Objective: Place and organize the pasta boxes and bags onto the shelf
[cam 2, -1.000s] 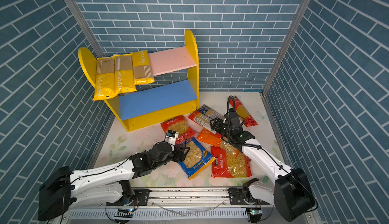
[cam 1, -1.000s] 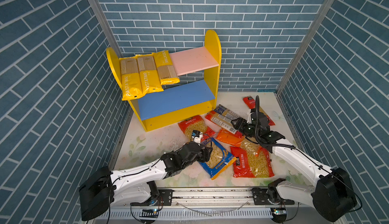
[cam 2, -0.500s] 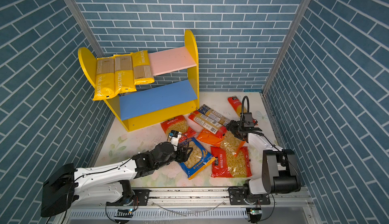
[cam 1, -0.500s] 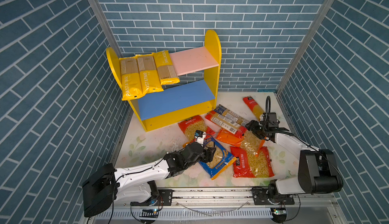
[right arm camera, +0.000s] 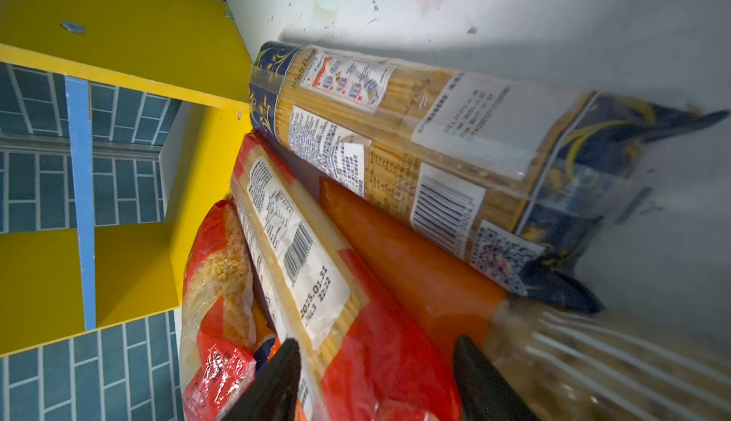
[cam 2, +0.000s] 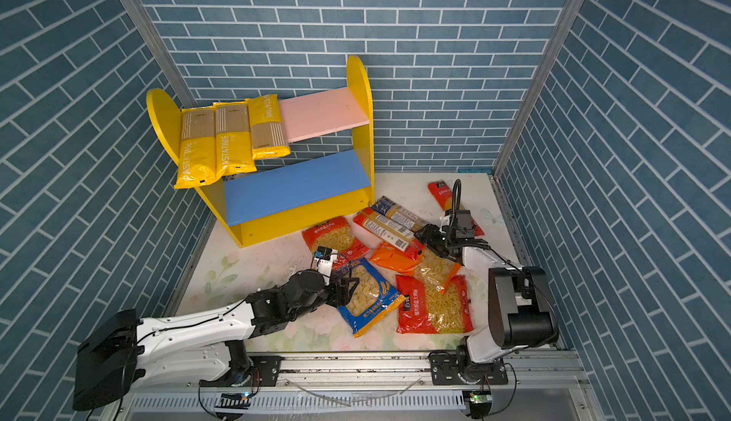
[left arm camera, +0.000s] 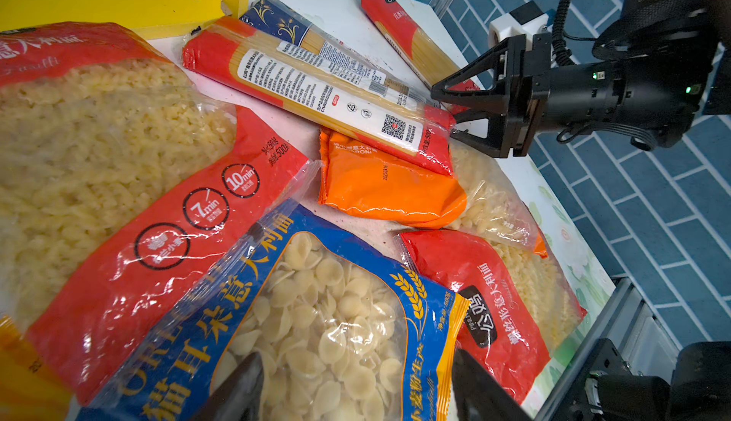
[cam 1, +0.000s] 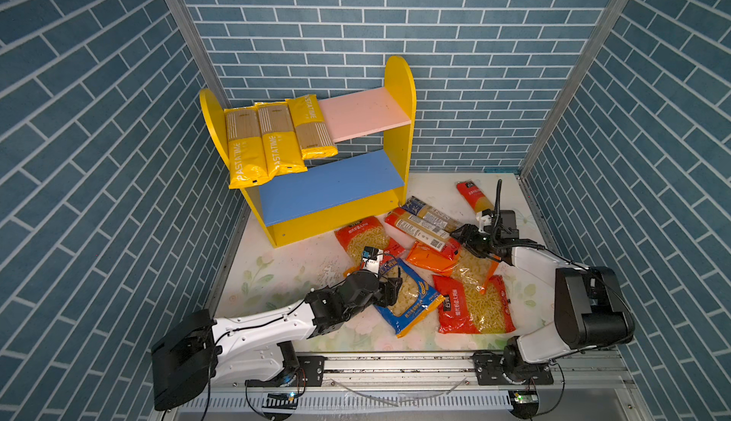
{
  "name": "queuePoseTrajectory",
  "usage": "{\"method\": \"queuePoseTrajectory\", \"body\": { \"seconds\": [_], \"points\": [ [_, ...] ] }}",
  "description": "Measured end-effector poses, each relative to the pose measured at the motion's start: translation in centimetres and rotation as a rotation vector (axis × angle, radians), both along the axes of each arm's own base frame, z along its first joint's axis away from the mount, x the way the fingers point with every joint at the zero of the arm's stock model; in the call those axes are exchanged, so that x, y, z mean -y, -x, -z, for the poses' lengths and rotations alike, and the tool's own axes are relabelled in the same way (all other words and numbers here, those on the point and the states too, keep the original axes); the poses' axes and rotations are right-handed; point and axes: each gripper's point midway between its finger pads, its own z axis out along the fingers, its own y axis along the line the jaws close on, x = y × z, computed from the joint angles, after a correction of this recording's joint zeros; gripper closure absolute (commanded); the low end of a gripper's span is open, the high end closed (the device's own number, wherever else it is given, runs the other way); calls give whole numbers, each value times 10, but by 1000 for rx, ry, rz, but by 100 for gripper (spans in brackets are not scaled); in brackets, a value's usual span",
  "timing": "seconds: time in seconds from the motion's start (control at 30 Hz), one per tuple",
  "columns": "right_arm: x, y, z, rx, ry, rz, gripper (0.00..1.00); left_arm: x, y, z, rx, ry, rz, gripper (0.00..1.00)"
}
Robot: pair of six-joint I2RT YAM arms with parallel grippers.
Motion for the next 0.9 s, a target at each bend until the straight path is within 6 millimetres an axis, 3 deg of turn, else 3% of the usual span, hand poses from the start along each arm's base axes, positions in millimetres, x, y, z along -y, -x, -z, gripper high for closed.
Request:
{"method": "queuePoseTrajectory", "body": {
  "seconds": [0.17, 0.33, 0.53, 0.7, 0.9],
  "points": [
    [-4, -3, 2, 0, -22, -9, 48, 0, 0, 2, -4, -3, -2, 25],
    [-11, -2, 1, 0, -35, -23, 72, -3, -1, 4, -7, -8, -17, 25],
    [-23, 9, -2, 10, 2, -73, 90, -10, -1, 0, 6, -1, -35, 24],
    [-27, 19, -17, 60, 77, -113, 98, -12, -1, 1, 7, -12, -43, 24],
    [-26, 33, -47, 163, 254, -163, 100, -12, -2, 2, 9, -16, -45, 24]
  ]
}}
